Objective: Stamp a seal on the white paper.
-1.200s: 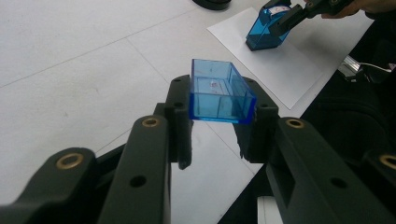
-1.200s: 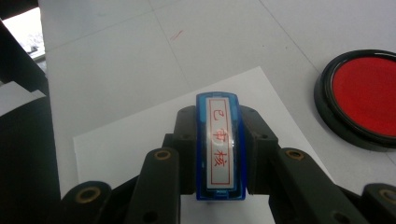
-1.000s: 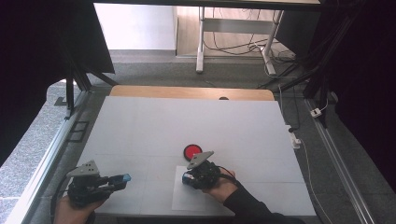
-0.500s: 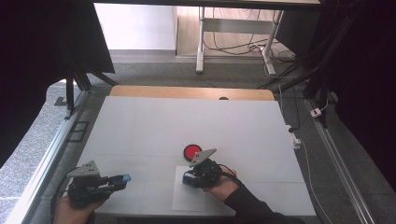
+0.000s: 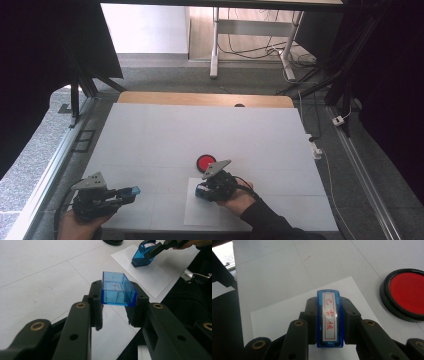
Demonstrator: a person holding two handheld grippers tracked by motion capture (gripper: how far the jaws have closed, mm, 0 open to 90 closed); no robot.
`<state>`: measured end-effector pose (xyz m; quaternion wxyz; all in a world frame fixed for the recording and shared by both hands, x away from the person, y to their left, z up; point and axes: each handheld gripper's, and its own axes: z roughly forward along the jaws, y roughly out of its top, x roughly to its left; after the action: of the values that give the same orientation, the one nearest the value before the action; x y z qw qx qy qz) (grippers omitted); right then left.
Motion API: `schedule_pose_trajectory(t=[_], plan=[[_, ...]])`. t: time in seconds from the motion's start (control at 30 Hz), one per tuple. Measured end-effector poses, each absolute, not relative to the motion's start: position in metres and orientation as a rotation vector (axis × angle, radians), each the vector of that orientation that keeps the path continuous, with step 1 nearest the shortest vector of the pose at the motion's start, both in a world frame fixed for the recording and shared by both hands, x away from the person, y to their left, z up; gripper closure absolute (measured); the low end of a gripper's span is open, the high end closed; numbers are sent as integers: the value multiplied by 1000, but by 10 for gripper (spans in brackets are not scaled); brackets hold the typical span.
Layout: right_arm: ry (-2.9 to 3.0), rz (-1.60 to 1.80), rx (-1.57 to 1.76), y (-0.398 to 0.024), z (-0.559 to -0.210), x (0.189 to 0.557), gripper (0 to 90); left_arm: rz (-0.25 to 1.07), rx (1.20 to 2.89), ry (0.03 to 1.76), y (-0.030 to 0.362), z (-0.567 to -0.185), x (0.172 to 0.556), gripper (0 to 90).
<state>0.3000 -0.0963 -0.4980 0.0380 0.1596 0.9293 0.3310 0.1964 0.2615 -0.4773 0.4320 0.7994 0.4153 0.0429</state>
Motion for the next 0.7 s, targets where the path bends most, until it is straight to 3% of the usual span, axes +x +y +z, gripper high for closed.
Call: schedule_pose_trajectory(t=[0.7], plan=[[2811, 1096, 498, -104, -483, 299, 707, 132, 2013, 1030, 259, -477, 195, 686]])
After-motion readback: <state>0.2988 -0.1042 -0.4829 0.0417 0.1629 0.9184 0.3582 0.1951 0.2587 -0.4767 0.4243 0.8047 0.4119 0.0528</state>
